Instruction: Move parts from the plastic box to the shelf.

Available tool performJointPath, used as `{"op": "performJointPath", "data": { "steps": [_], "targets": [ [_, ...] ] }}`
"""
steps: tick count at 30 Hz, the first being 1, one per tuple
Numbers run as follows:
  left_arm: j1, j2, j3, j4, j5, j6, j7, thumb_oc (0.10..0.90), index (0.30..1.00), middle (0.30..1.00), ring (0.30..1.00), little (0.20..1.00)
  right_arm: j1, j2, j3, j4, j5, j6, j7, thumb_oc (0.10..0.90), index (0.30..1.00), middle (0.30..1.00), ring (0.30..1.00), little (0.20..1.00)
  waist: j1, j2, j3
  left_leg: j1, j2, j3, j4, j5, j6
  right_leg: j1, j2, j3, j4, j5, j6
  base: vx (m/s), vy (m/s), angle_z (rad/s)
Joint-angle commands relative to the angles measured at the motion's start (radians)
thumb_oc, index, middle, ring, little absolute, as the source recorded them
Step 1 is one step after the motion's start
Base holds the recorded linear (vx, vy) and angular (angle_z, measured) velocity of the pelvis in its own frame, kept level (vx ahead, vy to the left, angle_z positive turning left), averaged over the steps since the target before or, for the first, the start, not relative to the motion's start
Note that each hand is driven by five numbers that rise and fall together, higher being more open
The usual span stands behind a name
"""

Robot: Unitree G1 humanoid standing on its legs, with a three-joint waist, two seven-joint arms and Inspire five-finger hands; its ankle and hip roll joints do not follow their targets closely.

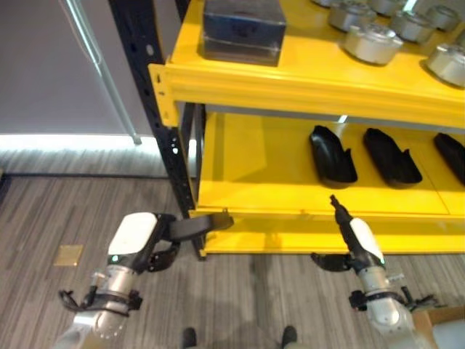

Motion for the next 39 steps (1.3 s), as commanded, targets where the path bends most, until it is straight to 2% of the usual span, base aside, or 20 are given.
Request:
{"op": "performJointPath", "data": {
  "steps": [1, 8, 15, 18, 19, 24, 27, 32, 35, 36, 39],
  "targets": [
    [-0.067, -0.030, 0.083, -0.126, -0.040, -0.067, 0.081, 0.400, 0.300, 0.300, 0.300, 0.300, -0.071, -0.105, -0.034, -0.063, -0.016, -0.044, -0.028, 0.900, 1.000, 1.000, 1.000, 1.000, -0.002, 0.048, -0.088, 0.000, -0.013, 0.047, -0.008, -0.021, 0.060, -0.037, 0.106, 0.003, 0.081, -0.178, 0.000, 0.01, 0.006, -0.12],
    [-0.092, 0.016, 0.037, -0.149, -0.049, -0.091, 0.032, 0.400, 0.300, 0.300, 0.300, 0.300, -0.072, -0.122, -0.032, -0.063, -0.013, -0.049, -0.022, 0.900, 1.000, 1.000, 1.000, 1.000, -0.019, 0.043, -0.088, 0.001, -0.005, 0.060, -0.008, -0.026, 0.055, -0.046, 0.114, 0.015, 0.065, -0.165, 0.008, 0.00, 0.002, -0.07],
    [-0.161, 0.112, -0.010, -0.276, -0.187, -0.150, -0.078, 0.400, 0.300, 0.300, 0.300, 0.300, -0.060, -0.134, -0.030, -0.052, 0.007, -0.058, -0.009, 0.900, 1.000, 1.000, 1.000, 1.000, -0.043, 0.040, -0.089, 0.016, -0.012, 0.079, -0.008, -0.040, 0.059, -0.053, 0.111, 0.043, 0.059, -0.151, 0.021, -0.01, 0.032, -0.05],
    [-0.181, 0.104, -0.007, -0.315, -0.279, -0.144, -0.095, 0.400, 0.300, 0.300, 0.300, 0.300, -0.052, -0.129, -0.033, -0.049, 0.011, -0.055, -0.003, 0.900, 1.000, 1.000, 1.000, 1.000, -0.045, 0.035, -0.090, 0.021, -0.014, 0.085, -0.008, -0.044, 0.062, -0.052, 0.110, 0.050, 0.056, -0.146, 0.025, 0.00, 0.035, -0.08],
    [-0.205, 0.075, -0.010, -0.339, -0.381, -0.132, -0.099, 0.400, 0.300, 0.300, 0.300, 0.300, -0.043, -0.122, -0.039, -0.045, 0.011, -0.048, -0.001, 0.900, 1.000, 1.000, 1.000, 1.000, -0.052, 0.029, -0.094, 0.025, -0.017, 0.091, -0.008, -0.048, 0.064, -0.051, 0.107, 0.054, 0.055, -0.142, 0.027, 0.01, 0.037, -0.18],
    [-0.322, 0.024, -0.028, -0.402, -0.570, -0.122, -0.126, 0.400, 0.300, 0.300, 0.300, 0.300, -0.038, -0.105, -0.035, -0.039, 0.017, -0.029, 0.017, 0.900, 1.000, 1.000, 1.000, 1.000, -0.062, 0.021, -0.102, 0.042, -0.020, 0.099, -0.008, -0.058, 0.070, -0.047, 0.107, 0.072, 0.053, -0.141, 0.029, 0.01, 0.027, -0.07],
    [-0.379, -0.006, -0.040, -0.426, -0.613, -0.126, -0.118, 0.400, 0.300, 0.300, 0.300, 0.300, -0.035, -0.095, -0.039, -0.039, 0.015, -0.027, 0.015, 0.900, 1.000, 1.000, 1.000, 1.000, -0.063, 0.015, -0.105, 0.050, -0.020, 0.104, -0.008, -0.063, 0.072, -0.043, 0.107, 0.079, 0.052, -0.140, 0.030, 0.02, 0.016, -0.02],
    [-0.408, -0.026, -0.048, -0.414, -0.568, -0.118, -0.089, 0.400, 0.300, 0.300, 0.300, 0.300, -0.031, -0.091, -0.041, -0.036, 0.013, -0.025, 0.011, 0.900, 1.000, 1.000, 1.000, 1.000, -0.066, 0.012, -0.107, 0.062, -0.020, 0.114, -0.008, -0.068, 0.074, -0.039, 0.109, 0.089, 0.048, -0.138, 0.029, 0.01, 0.007, -0.13],
    [-0.404, -0.017, -0.041, -0.365, -0.434, -0.100, -0.035, 0.400, 0.300, 0.300, 0.300, 0.300, -0.034, -0.090, -0.035, -0.029, 0.011, -0.026, 0.009, 0.900, 1.000, 1.000, 1.000, 1.000, -0.065, 0.012, -0.107, 0.065, -0.016, 0.118, -0.008, -0.068, 0.072, -0.035, 0.112, 0.094, 0.044, -0.139, 0.028, 0.00, 0.000, 0.00],
    [-0.395, -0.007, -0.037, -0.324, -0.330, -0.091, -0.021, 0.400, 0.300, 0.300, 0.300, 0.300, -0.034, -0.090, -0.032, -0.021, 0.008, -0.027, 0.006, 0.900, 1.000, 1.000, 1.000, 1.000, -0.064, 0.012, -0.109, 0.066, -0.015, 0.118, -0.008, -0.068, 0.070, -0.033, 0.114, 0.092, 0.043, -0.141, 0.027, 0.00, 0.000, 0.00],
    [-0.391, 0.018, -0.039, -0.251, -0.161, -0.078, 0.017, 0.400, 0.300, 0.300, 0.300, 0.300, -0.042, -0.096, -0.028, -0.013, 0.004, -0.029, -0.003, 0.900, 1.000, 1.000, 1.000, 1.000, -0.064, 0.013, -0.110, 0.064, -0.013, 0.113, -0.008, -0.066, 0.067, -0.031, 0.115, 0.090, 0.042, -0.144, 0.026, 0.00, 0.000, 0.00]
  ]
}}
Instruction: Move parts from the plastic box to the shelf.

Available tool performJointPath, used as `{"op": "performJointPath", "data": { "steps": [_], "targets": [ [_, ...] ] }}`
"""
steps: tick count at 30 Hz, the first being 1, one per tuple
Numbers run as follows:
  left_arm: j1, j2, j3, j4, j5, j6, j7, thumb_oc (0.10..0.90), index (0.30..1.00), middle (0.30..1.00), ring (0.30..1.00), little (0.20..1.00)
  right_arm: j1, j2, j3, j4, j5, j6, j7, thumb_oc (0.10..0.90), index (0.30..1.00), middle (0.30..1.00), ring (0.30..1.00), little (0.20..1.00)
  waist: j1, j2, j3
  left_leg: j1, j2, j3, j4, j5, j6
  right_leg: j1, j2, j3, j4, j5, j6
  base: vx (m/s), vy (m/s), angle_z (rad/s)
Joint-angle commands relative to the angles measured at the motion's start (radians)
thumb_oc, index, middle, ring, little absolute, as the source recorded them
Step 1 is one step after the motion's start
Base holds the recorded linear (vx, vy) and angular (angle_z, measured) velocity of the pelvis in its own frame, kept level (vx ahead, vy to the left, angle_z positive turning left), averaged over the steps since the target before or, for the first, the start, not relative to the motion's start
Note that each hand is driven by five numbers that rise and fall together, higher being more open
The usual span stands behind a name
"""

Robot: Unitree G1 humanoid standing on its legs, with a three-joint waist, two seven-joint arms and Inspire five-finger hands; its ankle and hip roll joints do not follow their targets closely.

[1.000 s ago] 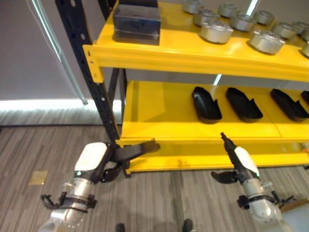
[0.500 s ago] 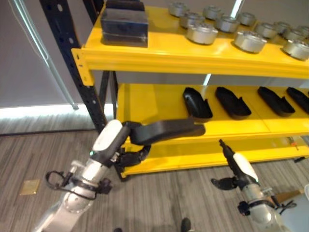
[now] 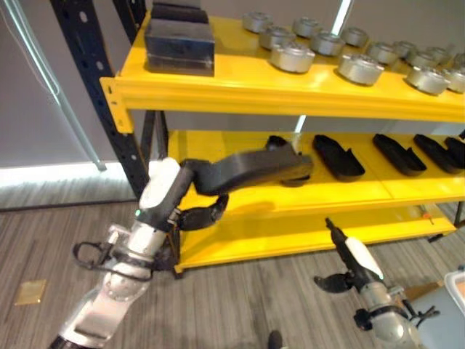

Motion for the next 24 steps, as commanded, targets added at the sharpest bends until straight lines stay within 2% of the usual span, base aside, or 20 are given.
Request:
{"op": "performJointPath", "data": {
  "steps": [1, 5, 14, 15, 18, 24],
  "targets": [
    [-0.127, 0.019, 0.046, -0.078, 0.169, -0.061, 0.134, 0.400, 0.300, 0.300, 0.300, 0.300, -0.130, -0.057, -0.064, -0.037, 0.002, -0.049, -0.064, 0.900, 1.000, 1.000, 1.000, 1.000, -0.005, 0.036, -0.020, 0.066, -0.077, 0.043, -0.003, -0.092, 0.106, 0.027, 0.052, 0.006, 0.045, -0.109, -0.004, 0.00, 0.000, 0.00],
    [-0.119, 0.032, 0.055, -0.013, 0.312, -0.040, 0.181, 0.400, 0.300, 0.300, 0.300, 0.300, -0.125, -0.059, -0.073, -0.037, -0.011, -0.053, -0.075, 0.900, 1.000, 1.000, 1.000, 1.000, -0.004, 0.036, -0.025, 0.066, -0.074, 0.039, -0.003, -0.092, 0.103, 0.031, 0.056, 0.003, 0.042, -0.111, -0.007, 0.00, -0.008, 0.00],
    [-0.120, -0.037, 0.140, 0.032, 0.436, 0.045, 0.296, 0.400, 0.300, 0.300, 0.300, 0.300, -0.120, -0.059, -0.074, -0.039, -0.032, -0.049, -0.084, 0.900, 1.000, 1.000, 1.000, 1.000, -0.006, 0.033, -0.035, 0.066, -0.068, 0.035, -0.003, -0.092, 0.099, 0.045, 0.063, -0.008, 0.032, -0.116, -0.013, 0.00, -0.008, 0.00],
    [-0.146, -0.041, 0.130, 0.050, 0.494, 0.076, 0.319, 0.400, 0.300, 0.300, 0.300, 0.300, -0.125, -0.058, -0.066, -0.037, -0.032, -0.050, -0.086, 0.900, 1.000, 1.000, 1.000, 1.000, -0.009, 0.032, -0.037, 0.065, -0.066, 0.036, -0.003, -0.091, 0.097, 0.045, 0.066, -0.007, 0.031, -0.118, -0.016, 0.01, -0.040, 0.01],
    [-0.186, -0.038, 0.094, 0.092, 0.562, 0.113, 0.326, 0.400, 0.300, 0.300, 0.300, 0.300, -0.127, -0.062, -0.061, -0.037, -0.032, -0.051, -0.087, 0.900, 1.000, 1.000, 1.000, 1.000, -0.015, 0.031, -0.036, 0.063, -0.063, 0.038, -0.003, -0.089, 0.095, 0.043, 0.069, -0.005, 0.030, -0.119, -0.017, 0.00, -0.025, 0.00],
    [-0.298, -0.062, -0.020, 0.269, 0.622, 0.183, 0.312, 0.400, 0.300, 0.300, 0.300, 0.300, -0.137, -0.067, -0.057, -0.041, -0.031, -0.047, -0.095, 0.900, 1.000, 1.000, 1.000, 1.000, -0.038, 0.043, -0.021, 0.050, -0.053, 0.045, -0.003, -0.075, 0.086, 0.022, 0.081, 0.006, 0.037, -0.122, -0.024, -0.01, -0.042, -0.05]
  ]
}}
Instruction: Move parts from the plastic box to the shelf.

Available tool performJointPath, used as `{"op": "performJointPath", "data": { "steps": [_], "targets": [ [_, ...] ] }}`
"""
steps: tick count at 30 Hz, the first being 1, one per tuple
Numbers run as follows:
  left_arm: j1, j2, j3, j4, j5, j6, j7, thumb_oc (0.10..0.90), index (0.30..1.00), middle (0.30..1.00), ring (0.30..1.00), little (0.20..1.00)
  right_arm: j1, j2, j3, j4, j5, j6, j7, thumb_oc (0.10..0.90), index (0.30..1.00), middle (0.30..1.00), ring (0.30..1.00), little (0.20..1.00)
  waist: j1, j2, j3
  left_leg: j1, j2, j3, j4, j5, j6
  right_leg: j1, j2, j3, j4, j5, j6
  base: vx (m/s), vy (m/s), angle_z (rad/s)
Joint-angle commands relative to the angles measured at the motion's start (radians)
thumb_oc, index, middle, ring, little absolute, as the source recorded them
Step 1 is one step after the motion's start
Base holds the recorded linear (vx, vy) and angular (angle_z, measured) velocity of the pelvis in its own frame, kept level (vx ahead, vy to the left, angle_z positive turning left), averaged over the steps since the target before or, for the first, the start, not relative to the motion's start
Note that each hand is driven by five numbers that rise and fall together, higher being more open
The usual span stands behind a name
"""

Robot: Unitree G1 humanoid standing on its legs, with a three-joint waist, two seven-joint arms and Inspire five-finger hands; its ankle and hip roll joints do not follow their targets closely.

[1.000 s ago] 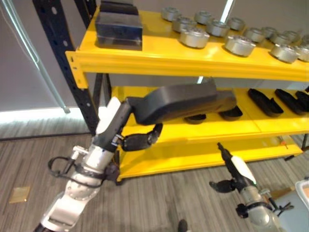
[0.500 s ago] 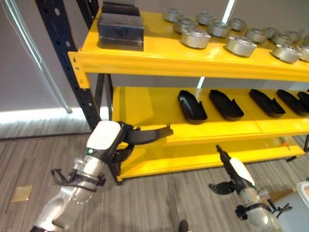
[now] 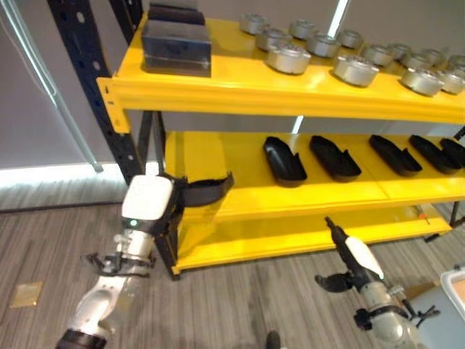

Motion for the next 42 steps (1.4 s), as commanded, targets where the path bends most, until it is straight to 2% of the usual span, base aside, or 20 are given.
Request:
{"op": "performJointPath", "data": {
  "steps": [1, 5, 9, 18, 24, 27, 42],
  "targets": [
    [-0.197, -0.005, 0.051, -0.071, 0.045, 0.008, 0.091, 0.400, 0.300, 0.300, 0.300, 0.300, -0.120, -0.069, -0.070, -0.044, 0.006, -0.046, -0.078, 0.900, 1.000, 1.000, 1.000, 1.000, -0.009, 0.042, -0.008, 0.050, -0.066, 0.039, -0.006, -0.074, 0.087, 0.032, 0.065, 0.002, 0.040, -0.127, -0.019, -0.01, -0.048, -0.12],
    [-0.240, -0.029, 0.021, -0.009, 0.059, 0.047, 0.089, 0.400, 0.300, 0.300, 0.300, 0.300, -0.117, -0.078, -0.073, -0.052, 0.000, -0.047, -0.084, 0.900, 1.000, 1.000, 1.000, 1.000, -0.026, 0.052, 0.009, 0.031, -0.057, 0.045, -0.006, -0.061, 0.080, 0.009, 0.073, 0.008, 0.044, -0.125, -0.023, -0.02, -0.055, -0.13],
    [-0.319, -0.055, 0.014, 0.085, 0.051, 0.113, 0.118, 0.400, 0.300, 0.300, 0.300, 0.300, -0.134, -0.102, -0.063, -0.063, -0.004, -0.050, -0.095, 0.900, 1.000, 1.000, 1.000, 1.000, -0.046, 0.058, 0.042, -0.014, -0.035, 0.060, -0.006, -0.031, 0.067, -0.059, 0.092, 0.021, 0.066, -0.122, -0.033, -0.06, -0.087, -0.10],
    [-0.377, -0.023, 0.031, 0.225, 0.054, 0.185, 0.159, 0.400, 0.300, 0.300, 0.300, 0.300, -0.166, -0.131, -0.047, -0.082, 0.007, -0.071, -0.102, 0.900, 1.000, 1.000, 1.000, 1.000, -0.057, 0.059, 0.087, -0.054, -0.014, 0.079, -0.006, -0.005, 0.056, -0.140, 0.113, 0.040, 0.109, -0.129, -0.045, -0.04, -0.055, -0.12],
    [-0.455, 0.061, 0.008, 0.346, 0.064, 0.219, 0.186, 0.400, 0.300, 0.300, 0.300, 0.300, -0.202, -0.146, -0.028, -0.093, 0.009, -0.089, -0.118, 0.900, 1.000, 1.000, 1.000, 1.000, -0.064, 0.059, 0.142, -0.103, -0.013, 0.090, -0.006, 0.013, 0.056, -0.231, 0.112, 0.061, 0.156, -0.127, -0.046, -0.08, -0.010, -0.11],
    [-0.473, 0.075, 0.004, 0.389, 0.053, 0.229, 0.191, 0.400, 0.300, 0.300, 0.300, 0.300, -0.199, -0.144, -0.028, -0.099, 0.008, -0.095, -0.129, 0.900, 1.000, 1.000, 1.000, 1.000, -0.064, 0.057, 0.156, -0.113, -0.014, 0.096, -0.006, 0.017, 0.055, -0.252, 0.111, 0.068, 0.167, -0.127, -0.045, -0.03, -0.005, -0.02],
    [-0.545, 0.074, -0.005, 0.500, -0.023, 0.256, 0.229, 0.400, 0.300, 0.300, 0.300, 0.300, -0.209, -0.154, -0.008, -0.107, 0.008, -0.108, -0.148, 0.900, 1.000, 1.000, 1.000, 1.000, -0.075, 0.041, 0.189, -0.136, -0.013, 0.096, -0.006, 0.019, 0.051, -0.293, 0.115, 0.070, 0.183, -0.128, -0.042, 0.00, 0.000, 0.00]
  ]
}}
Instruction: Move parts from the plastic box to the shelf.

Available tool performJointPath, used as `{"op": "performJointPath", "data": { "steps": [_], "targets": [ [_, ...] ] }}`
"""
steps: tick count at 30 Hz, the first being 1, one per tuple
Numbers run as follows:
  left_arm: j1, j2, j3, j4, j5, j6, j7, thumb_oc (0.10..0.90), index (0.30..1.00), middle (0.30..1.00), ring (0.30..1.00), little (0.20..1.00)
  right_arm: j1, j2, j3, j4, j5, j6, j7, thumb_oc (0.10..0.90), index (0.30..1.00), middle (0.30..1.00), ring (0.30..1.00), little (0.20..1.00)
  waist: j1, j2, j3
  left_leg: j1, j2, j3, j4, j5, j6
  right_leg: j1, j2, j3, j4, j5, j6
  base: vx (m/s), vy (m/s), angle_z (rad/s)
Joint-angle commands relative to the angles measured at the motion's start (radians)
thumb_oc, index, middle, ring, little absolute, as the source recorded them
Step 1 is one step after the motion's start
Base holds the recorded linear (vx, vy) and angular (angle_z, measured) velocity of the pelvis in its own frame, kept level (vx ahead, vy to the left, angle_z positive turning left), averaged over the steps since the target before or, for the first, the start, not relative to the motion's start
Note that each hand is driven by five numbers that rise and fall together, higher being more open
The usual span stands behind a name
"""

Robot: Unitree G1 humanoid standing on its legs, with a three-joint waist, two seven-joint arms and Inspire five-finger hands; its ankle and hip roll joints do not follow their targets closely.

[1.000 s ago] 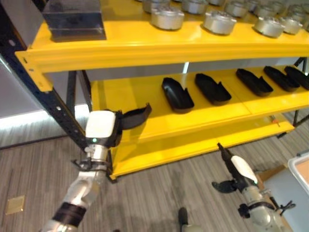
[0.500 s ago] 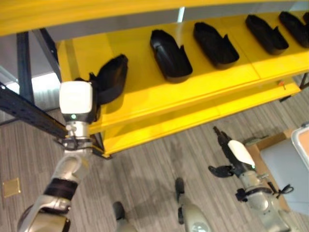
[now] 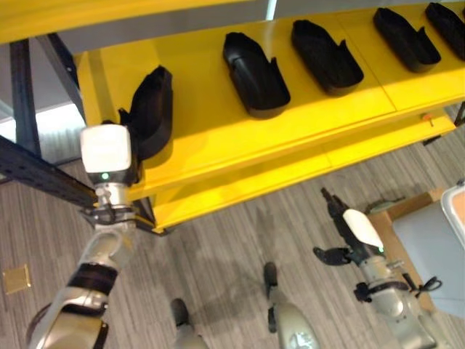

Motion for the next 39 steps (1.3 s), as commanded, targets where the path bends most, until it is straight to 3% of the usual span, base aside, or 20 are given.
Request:
{"op": "performJointPath", "data": {
  "steps": [1, 19, 39],
  "targets": [
    [-0.106, 0.051, -0.007, 0.100, -0.050, 0.045, 0.000, 0.400, 0.300, 0.300, 0.300, 0.300, -0.074, -0.048, -0.047, -0.091, 0.009, -0.065, -0.093, 0.900, 1.000, 1.000, 1.000, 1.000, -0.017, -0.027, -0.011, 0.039, -0.063, 0.007, -0.006, -0.008, 0.079, -0.041, 0.055, -0.016, 0.181, -0.165, -0.022, 0.00, 0.000, 0.00],
    [-0.228, 0.069, -0.015, 0.185, -0.144, 0.070, 0.051, 0.400, 0.300, 0.300, 0.300, 0.300, -0.083, -0.061, -0.031, -0.102, 0.019, -0.072, -0.117, 0.900, 1.000, 1.000, 1.000, 1.000, -0.036, -0.048, -0.013, 0.027, -0.053, 0.023, -0.006, -0.005, 0.071, -0.070, 0.071, -0.003, 0.180, -0.157, -0.022, 0.00, -0.004, -0.02],
    [-0.257, 0.112, -0.018, 0.206, -0.165, 0.073, 0.063, 0.400, 0.300, 0.300, 0.300, 0.300, -0.078, -0.063, -0.025, -0.098, 0.023, -0.079, -0.123, 0.900, 1.000, 1.000, 1.000, 1.000, -0.034, -0.047, -0.013, 0.021, -0.051, 0.020, -0.006, -0.006, 0.068, -0.083, 0.078, -0.004, 0.183, -0.160, -0.022, 0.00, -0.001, 0.00]
  ]
}}
